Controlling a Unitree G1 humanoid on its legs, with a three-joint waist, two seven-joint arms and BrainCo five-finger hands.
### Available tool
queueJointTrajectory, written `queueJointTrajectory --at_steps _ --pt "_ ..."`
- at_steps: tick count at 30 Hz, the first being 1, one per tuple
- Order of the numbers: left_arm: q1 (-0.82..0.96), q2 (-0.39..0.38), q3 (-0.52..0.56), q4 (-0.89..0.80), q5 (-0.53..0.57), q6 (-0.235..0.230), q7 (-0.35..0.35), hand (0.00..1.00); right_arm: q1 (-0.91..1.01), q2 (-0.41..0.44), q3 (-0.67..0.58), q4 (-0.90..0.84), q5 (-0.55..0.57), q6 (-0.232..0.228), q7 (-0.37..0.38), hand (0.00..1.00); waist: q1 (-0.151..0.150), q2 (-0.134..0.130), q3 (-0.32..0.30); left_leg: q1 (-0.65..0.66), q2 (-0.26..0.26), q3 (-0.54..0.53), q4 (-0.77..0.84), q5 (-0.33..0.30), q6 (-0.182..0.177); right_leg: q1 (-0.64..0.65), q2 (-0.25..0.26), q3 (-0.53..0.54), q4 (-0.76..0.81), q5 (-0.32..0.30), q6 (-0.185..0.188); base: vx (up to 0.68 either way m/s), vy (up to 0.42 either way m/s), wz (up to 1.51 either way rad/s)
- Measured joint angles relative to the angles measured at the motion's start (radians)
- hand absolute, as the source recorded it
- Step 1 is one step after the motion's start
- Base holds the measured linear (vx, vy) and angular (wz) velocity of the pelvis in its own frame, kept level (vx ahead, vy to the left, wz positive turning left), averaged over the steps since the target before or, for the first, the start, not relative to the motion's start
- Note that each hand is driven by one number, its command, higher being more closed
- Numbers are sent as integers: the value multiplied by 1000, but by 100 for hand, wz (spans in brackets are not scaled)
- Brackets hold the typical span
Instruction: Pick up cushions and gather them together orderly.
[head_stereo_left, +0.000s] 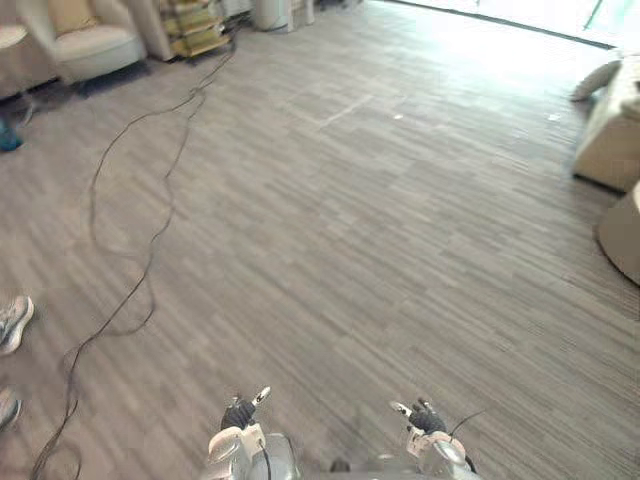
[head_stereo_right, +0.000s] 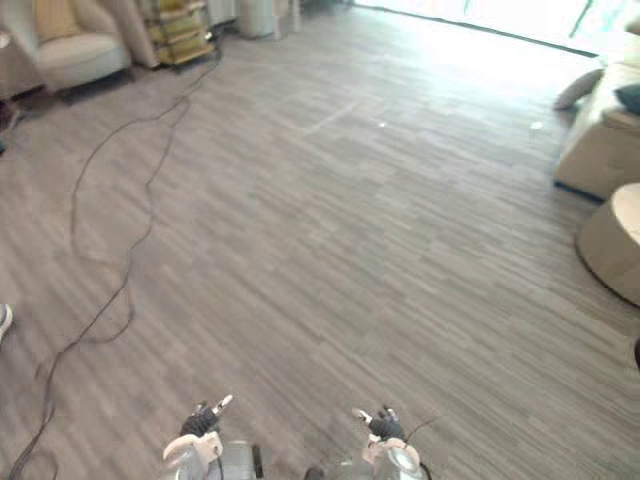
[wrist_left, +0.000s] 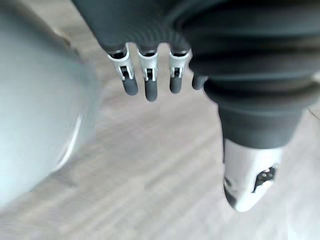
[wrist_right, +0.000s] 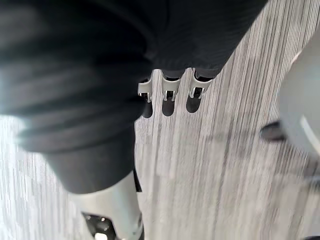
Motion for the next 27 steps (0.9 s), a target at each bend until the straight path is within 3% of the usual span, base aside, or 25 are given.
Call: queueJointTrajectory --at_steps 2,3,4,5,6,7,8,9,10,11,12,14,16,17,19,21,23,24,25,26,27 --pt "8 -4 1 -5 0 -14 0 0 0 1 0 0 0 2 -1 0 1 6 -2 -30 -17 -14 -196 22 -20 56 -8 49 -41 -12 19 507 187 -80" --pt "10 -3 -1 -9 0 -14 0 0 0 1 0 0 -1 2 -3 0 2 7 -8 -49 -39 -41 -352 81 -38 94 -18 81 -76 -26 39 618 300 -94" --pt "13 4 -6 -19 0 -14 0 0 2 3 0 5 -2 3 -6 0 11 -11 -23 -62 -70 -61 -407 192 -38 121 -48 118 -103 -40 59 788 377 -90" --pt "15 7 -12 -18 1 -14 1 0 4 6 0 7 -2 3 -6 0 19 -20 -35 -61 -88 -61 -424 258 -18 129 -67 146 -102 -45 68 691 322 -70" --pt "11 32 -27 -15 1 -12 1 0 12 10 4 16 -2 3 -2 0 11 -56 -54 -42 -117 -36 -424 259 26 116 -116 171 -84 -41 81 720 305 -54" --pt "9 40 -41 -11 1 -12 1 0 9 4 -19 24 -1 3 -1 0 11 -65 -53 -38 -112 -16 -388 223 62 92 -128 197 -23 -1 142 561 240 -39" --pt "8 44 -41 -10 1 -12 1 0 12 10 -24 28 -2 5 -1 0 14 -69 -54 -33 -105 -4 -353 213 76 86 -130 204 14 28 158 679 305 -59" --pt "10 56 -40 -5 0 -11 2 0 9 14 -24 28 -3 7 -2 0 27 -71 -48 -33 -99 34 -261 171 73 58 -122 205 148 92 153 641 389 -65" --pt "18 51 -49 2 0 -12 3 0 41 1 -24 21 -3 0 -2 0 20 -70 -58 47 -117 39 -334 173 89 -33 -123 179 398 152 192 583 380 -76" --pt "18 48 -57 4 0 -11 4 0 48 -10 -22 20 -3 -5 -1 0 20 -63 -57 110 -115 50 -369 104 100 -91 -129 158 553 212 217 521 328 -55" --pt "16 66 -66 21 -1 -10 6 0 48 -6 -15 16 -4 -7 1 0 14 -82 -47 185 -152 54 -398 43 85 -198 -170 132 782 205 205 357 150 -25" --pt "-9 65 -81 54 -3 0 7 0 48 1 -16 -18 -4 -4 4 0 -10 -83 -43 261 -153 63 -412 -7 92 -318 -196 49 882 110 180 451 121 -23" --pt "-12 53 -80 66 -10 8 7 0 48 2 -19 -41 -5 -9 6 0 -10 -67 -36 370 -136 86 -469 -50 84 -419 -209 -72 836 41 165 494 120 -43" --pt "-17 49 -79 83 -10 11 4 0 47 2 -37 -49 -5 -15 10 0 -22 -68 -34 452 -135 96 -518 -63 77 -478 -209 -147 725 17 160 484 86 -13" --pt "-25 37 -79 101 -8 13 2 0 44 -2 -70 -46 -4 -15 14 0 -32 -65 -31 527 -140 103 -576 -77 74 -508 -200 -211 534 30 160 460 43 4" --pt "-30 29 -90 113 -5 13 -2 0 42 -6 -95 -45 -4 -15 14 0 -54 -66 -31 611 -158 89 -643 -88 69 -532 -193 -263 260 125 154 640 -16 38" --pt "-27 21 -92 116 3 13 -4 0 44 -17 -96 -45 -5 -14 13 0 -66 -66 -31 661 -173 64 -672 -93 74 -542 -192 -252 167 166 135 846 -107 56" --pt "-18 10 -98 116 5 12 -4 0 69 -30 -96 -44 -5 -9 13 0 -74 -50 -38 700 -164 -9 -646 -93 77 -549 -186 -220 229 269 35 738 -150 54" --pt "-21 1 -96 114 9 12 -4 0 69 -47 -96 -46 -5 -9 13 0 -76 -24 -41 690 -135 -43 -584 -92 77 -549 -180 -236 288 208 28 726 -183 47" --pt "-18 -4 -96 113 11 12 -5 0 65 -63 -96 -45 -5 -8 14 0 -72 9 -45 643 -107 -85 -453 -75 50 -539 -164 -250 325 156 11 720 -203 4" --pt "-20 -4 -88 109 11 13 -5 0 57 -69 -96 -47 -6 -9 14 0 -71 30 -36 538 -84 -143 -197 10 -48 -504 -136 -244 329 105 5 719 -195 -14"
